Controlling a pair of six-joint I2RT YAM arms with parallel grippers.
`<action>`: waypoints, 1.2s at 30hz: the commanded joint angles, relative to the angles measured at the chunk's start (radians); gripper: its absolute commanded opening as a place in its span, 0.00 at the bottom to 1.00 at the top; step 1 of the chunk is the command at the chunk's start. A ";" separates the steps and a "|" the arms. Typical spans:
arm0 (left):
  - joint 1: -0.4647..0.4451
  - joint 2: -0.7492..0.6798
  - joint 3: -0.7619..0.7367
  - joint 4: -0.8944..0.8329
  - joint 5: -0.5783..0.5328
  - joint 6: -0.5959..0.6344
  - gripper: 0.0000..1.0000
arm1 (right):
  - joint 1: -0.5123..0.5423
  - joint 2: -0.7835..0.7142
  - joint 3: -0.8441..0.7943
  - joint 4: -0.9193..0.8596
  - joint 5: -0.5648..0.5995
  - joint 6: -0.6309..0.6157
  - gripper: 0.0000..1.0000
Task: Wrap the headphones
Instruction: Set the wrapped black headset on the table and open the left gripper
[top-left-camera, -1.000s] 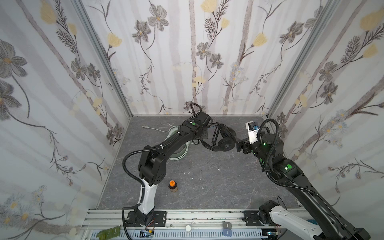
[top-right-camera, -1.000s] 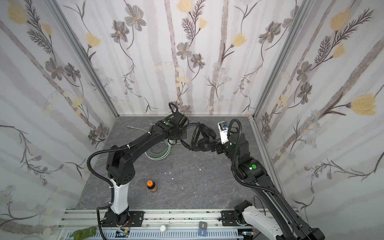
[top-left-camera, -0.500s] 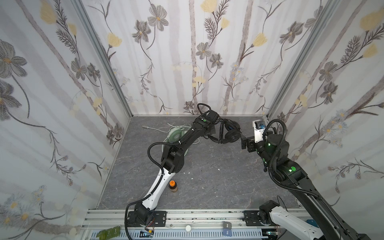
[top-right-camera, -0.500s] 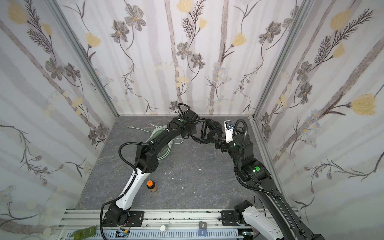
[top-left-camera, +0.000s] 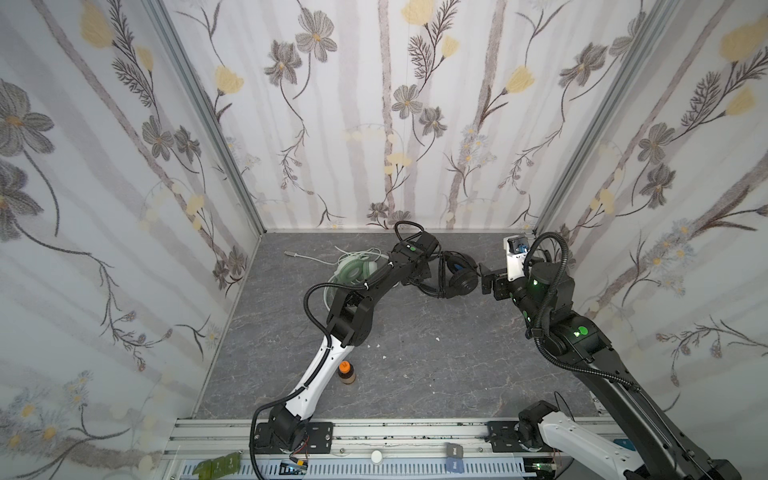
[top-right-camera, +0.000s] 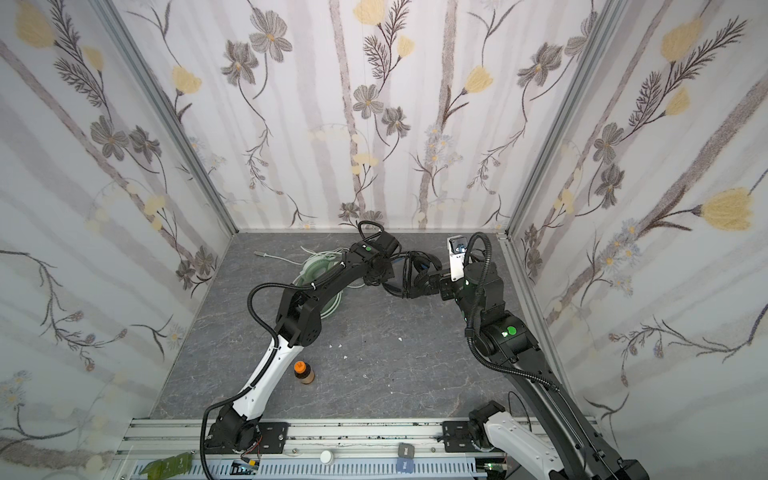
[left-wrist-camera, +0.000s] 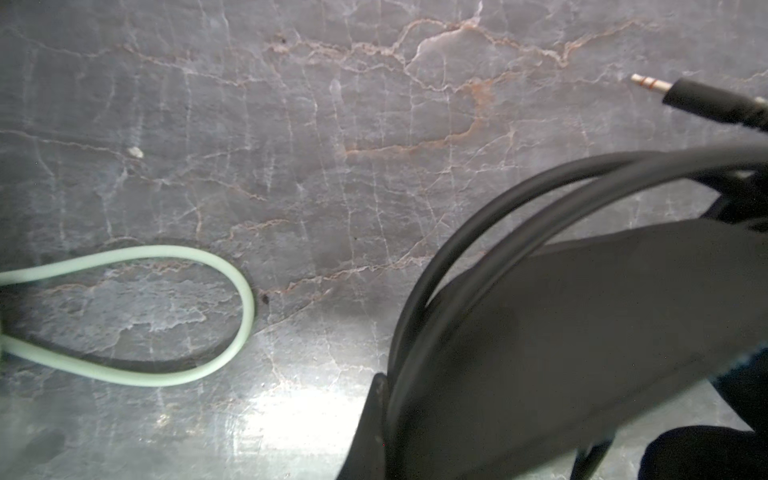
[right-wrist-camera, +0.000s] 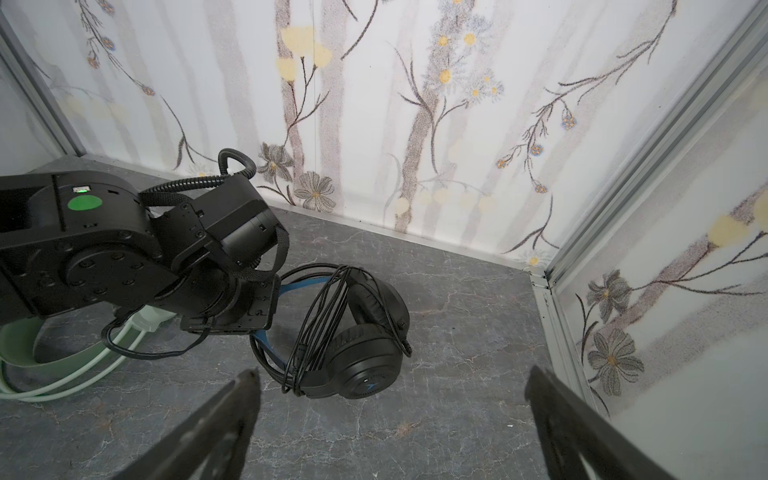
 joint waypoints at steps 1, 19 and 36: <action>-0.001 0.007 0.001 0.037 0.001 -0.041 0.11 | 0.000 0.000 0.005 0.039 -0.011 0.004 1.00; -0.001 -0.029 -0.004 0.014 -0.030 -0.021 0.49 | -0.011 -0.026 -0.009 0.048 0.000 -0.016 1.00; -0.004 -0.279 -0.223 0.088 0.058 0.141 0.58 | -0.011 -0.047 -0.031 0.040 -0.027 -0.011 1.00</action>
